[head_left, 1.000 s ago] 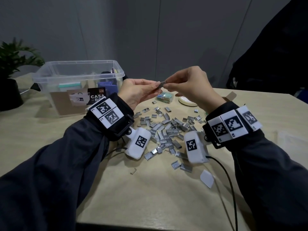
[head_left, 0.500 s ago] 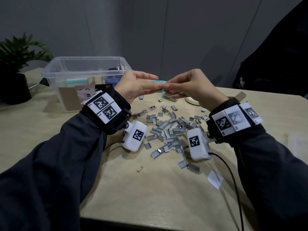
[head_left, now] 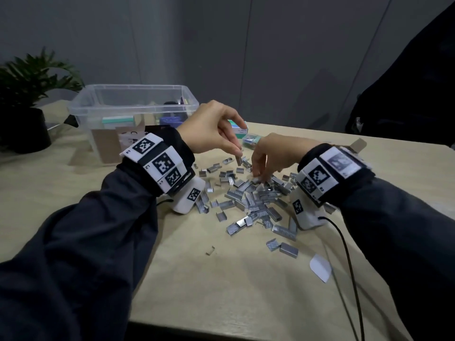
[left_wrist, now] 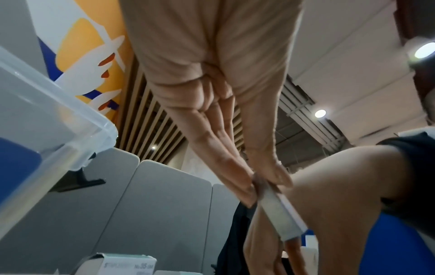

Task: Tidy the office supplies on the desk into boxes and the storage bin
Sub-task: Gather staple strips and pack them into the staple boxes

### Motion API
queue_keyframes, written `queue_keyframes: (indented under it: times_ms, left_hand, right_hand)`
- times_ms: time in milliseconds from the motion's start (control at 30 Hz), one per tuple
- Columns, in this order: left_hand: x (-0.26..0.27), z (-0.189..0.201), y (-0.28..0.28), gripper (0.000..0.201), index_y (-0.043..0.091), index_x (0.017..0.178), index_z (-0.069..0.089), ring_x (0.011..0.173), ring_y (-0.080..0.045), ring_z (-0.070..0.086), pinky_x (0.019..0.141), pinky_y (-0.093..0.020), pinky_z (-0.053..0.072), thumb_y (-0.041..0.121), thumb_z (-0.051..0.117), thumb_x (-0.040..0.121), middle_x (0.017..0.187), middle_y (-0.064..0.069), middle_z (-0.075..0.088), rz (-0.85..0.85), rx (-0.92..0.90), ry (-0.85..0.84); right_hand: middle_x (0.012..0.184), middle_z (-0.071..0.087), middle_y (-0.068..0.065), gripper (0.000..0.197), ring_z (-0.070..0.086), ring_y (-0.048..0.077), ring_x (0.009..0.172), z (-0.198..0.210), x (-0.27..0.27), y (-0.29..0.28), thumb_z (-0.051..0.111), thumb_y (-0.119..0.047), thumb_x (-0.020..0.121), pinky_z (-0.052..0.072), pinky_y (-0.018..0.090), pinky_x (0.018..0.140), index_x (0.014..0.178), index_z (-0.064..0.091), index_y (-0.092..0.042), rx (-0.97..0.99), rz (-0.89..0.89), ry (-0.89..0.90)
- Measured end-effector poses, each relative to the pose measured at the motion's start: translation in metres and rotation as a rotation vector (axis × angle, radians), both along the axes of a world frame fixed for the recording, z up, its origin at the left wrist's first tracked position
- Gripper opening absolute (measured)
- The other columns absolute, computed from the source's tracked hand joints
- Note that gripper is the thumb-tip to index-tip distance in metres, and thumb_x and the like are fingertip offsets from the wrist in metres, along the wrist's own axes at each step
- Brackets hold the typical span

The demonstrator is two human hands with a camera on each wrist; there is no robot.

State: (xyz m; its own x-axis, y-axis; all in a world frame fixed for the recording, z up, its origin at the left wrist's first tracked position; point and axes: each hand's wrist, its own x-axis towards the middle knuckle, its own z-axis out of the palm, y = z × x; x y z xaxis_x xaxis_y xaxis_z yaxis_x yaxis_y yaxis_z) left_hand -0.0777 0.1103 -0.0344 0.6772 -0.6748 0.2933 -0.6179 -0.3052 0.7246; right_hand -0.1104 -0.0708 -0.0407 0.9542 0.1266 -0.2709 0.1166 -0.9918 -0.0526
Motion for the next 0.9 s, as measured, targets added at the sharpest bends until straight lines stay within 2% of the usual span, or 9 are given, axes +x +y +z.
queue_keyframes:
  times_ms: [100,200,267,400,500,600,667,800,900]
  left_hand:
    - [-0.001,0.002,0.003,0.049,-0.001,0.114,0.062,0.077,-0.021,0.074,0.077,-0.028,0.059,0.000,0.082,0.069,0.085,-0.017,0.074,-0.050,-0.077,0.121]
    - [-0.002,0.004,0.007,0.050,0.001,0.117,0.063,0.085,-0.025,0.073,0.079,-0.028,0.058,-0.003,0.080,0.070,0.091,-0.017,0.074,-0.109,-0.127,0.235]
    - [-0.002,0.006,0.009,0.049,0.003,0.119,0.063,0.088,-0.023,0.073,0.076,-0.023,0.056,-0.004,0.078,0.072,0.095,-0.016,0.074,-0.135,-0.146,0.298]
    - [-0.003,0.008,0.013,0.048,0.006,0.121,0.062,0.093,-0.022,0.072,0.077,-0.023,0.055,-0.004,0.074,0.076,0.098,-0.014,0.074,-0.165,-0.175,0.386]
    - [-0.003,0.008,0.012,0.047,0.007,0.118,0.063,0.092,-0.023,0.072,0.076,-0.025,0.057,0.000,0.075,0.073,0.094,-0.012,0.075,-0.137,-0.202,0.405]
    - [-0.004,0.004,0.008,0.044,0.005,0.113,0.065,0.088,-0.022,0.072,0.069,-0.022,0.055,-0.001,0.077,0.071,0.090,-0.014,0.074,-0.067,-0.255,0.403]
    - [-0.005,0.003,0.003,0.039,0.003,0.110,0.066,0.082,-0.018,0.072,0.066,-0.021,0.055,-0.006,0.076,0.073,0.085,-0.013,0.073,0.005,-0.327,0.387]
    - [-0.008,0.002,-0.010,0.031,0.002,0.101,0.065,0.074,-0.016,0.072,0.068,-0.024,0.058,-0.010,0.074,0.073,0.083,-0.014,0.069,0.092,-0.500,0.381]
    - [-0.012,0.006,-0.026,0.025,0.002,0.095,0.063,0.071,-0.019,0.071,0.068,-0.025,0.058,-0.010,0.073,0.074,0.083,-0.016,0.067,0.121,-0.594,0.413]
  right_hand:
    - [0.077,0.067,-0.010,0.018,0.055,0.002,0.063,-0.003,0.003,0.006,0.084,-0.024,0.074,0.039,0.018,0.053,0.089,0.074,-0.021,-0.128,0.021,-0.001]
    - [0.072,0.069,-0.008,0.018,0.059,0.006,0.062,-0.001,0.003,0.001,0.084,-0.031,0.073,0.043,0.020,0.054,0.080,0.074,-0.018,-0.086,-0.020,-0.053]
    - [0.069,0.071,-0.005,0.019,0.063,0.006,0.060,0.004,0.000,-0.007,0.081,-0.029,0.076,0.045,0.018,0.052,0.080,0.074,-0.012,0.035,-0.079,-0.072]
    - [0.075,0.075,0.000,0.012,0.074,0.010,0.073,0.016,-0.010,-0.020,0.077,-0.012,0.079,0.054,0.022,0.061,0.088,0.070,-0.009,0.387,-0.149,-0.063]
    - [0.076,0.075,-0.002,0.012,0.074,0.010,0.076,0.020,-0.015,-0.022,0.075,-0.009,0.082,0.054,0.020,0.060,0.092,0.070,-0.015,0.426,-0.132,-0.050]
    - [0.087,0.076,-0.004,0.012,0.073,0.008,0.085,0.024,-0.020,-0.020,0.076,-0.019,0.083,0.056,0.021,0.066,0.095,0.076,-0.018,0.389,-0.075,0.001]
    - [0.093,0.076,-0.003,0.020,0.072,0.008,0.088,0.028,-0.025,-0.020,0.076,-0.023,0.083,0.058,0.022,0.072,0.101,0.076,-0.016,0.525,-0.049,-0.043]
    - [0.091,0.076,0.010,0.024,0.073,0.015,0.083,0.037,-0.037,-0.022,0.072,-0.017,0.086,0.059,0.021,0.073,0.103,0.073,0.000,0.887,-0.096,-0.135]
    - [0.090,0.076,0.014,0.023,0.071,0.013,0.075,0.043,-0.042,-0.030,0.069,-0.015,0.088,0.059,0.019,0.069,0.103,0.072,0.002,1.058,-0.190,-0.254]
